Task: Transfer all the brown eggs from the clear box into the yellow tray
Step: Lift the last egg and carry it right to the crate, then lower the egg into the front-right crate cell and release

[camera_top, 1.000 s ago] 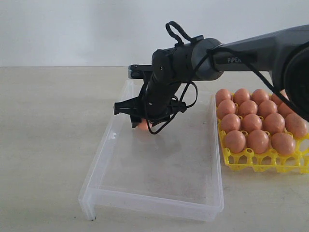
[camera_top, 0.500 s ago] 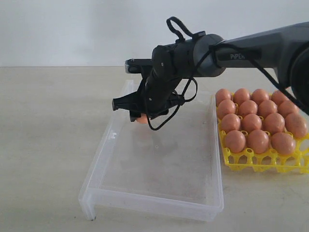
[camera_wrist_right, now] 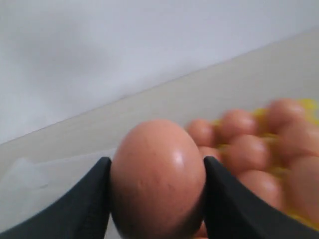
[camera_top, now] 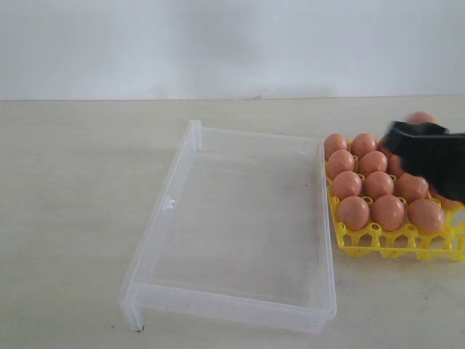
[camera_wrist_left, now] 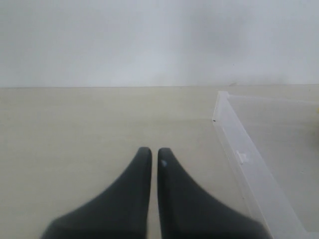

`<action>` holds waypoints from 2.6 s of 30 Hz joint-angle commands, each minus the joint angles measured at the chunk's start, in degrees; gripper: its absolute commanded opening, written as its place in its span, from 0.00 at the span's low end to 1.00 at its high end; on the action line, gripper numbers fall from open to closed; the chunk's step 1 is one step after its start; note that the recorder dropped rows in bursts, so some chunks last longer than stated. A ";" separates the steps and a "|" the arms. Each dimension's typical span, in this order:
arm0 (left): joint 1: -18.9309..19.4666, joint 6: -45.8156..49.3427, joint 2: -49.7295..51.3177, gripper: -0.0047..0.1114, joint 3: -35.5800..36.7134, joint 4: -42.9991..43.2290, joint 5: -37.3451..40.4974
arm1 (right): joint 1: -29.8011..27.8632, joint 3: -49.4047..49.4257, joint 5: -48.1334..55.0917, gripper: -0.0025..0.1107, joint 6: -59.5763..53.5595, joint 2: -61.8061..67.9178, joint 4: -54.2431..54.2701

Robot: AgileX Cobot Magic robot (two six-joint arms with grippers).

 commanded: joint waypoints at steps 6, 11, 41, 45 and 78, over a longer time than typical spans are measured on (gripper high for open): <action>0.20 0.13 -0.12 0.08 0.15 -0.14 -0.05 | -42.69 -5.83 -29.95 0.02 57.48 1.07 -82.38; 0.20 0.13 -0.12 0.08 0.15 -0.14 -0.05 | -49.11 -15.66 -32.42 0.02 64.84 6.63 -94.37; 0.20 0.13 -0.12 0.08 0.15 -0.14 -0.05 | -48.86 -15.84 -14.33 0.02 45.94 26.73 -108.29; 0.20 0.13 -0.12 0.08 0.15 -0.14 -0.05 | -48.86 -15.84 -14.07 0.02 41.83 27.55 -106.51; 0.20 0.13 -0.12 0.08 0.15 -0.14 -0.05 | -48.86 -15.84 -9.35 0.02 37.89 23.13 -103.85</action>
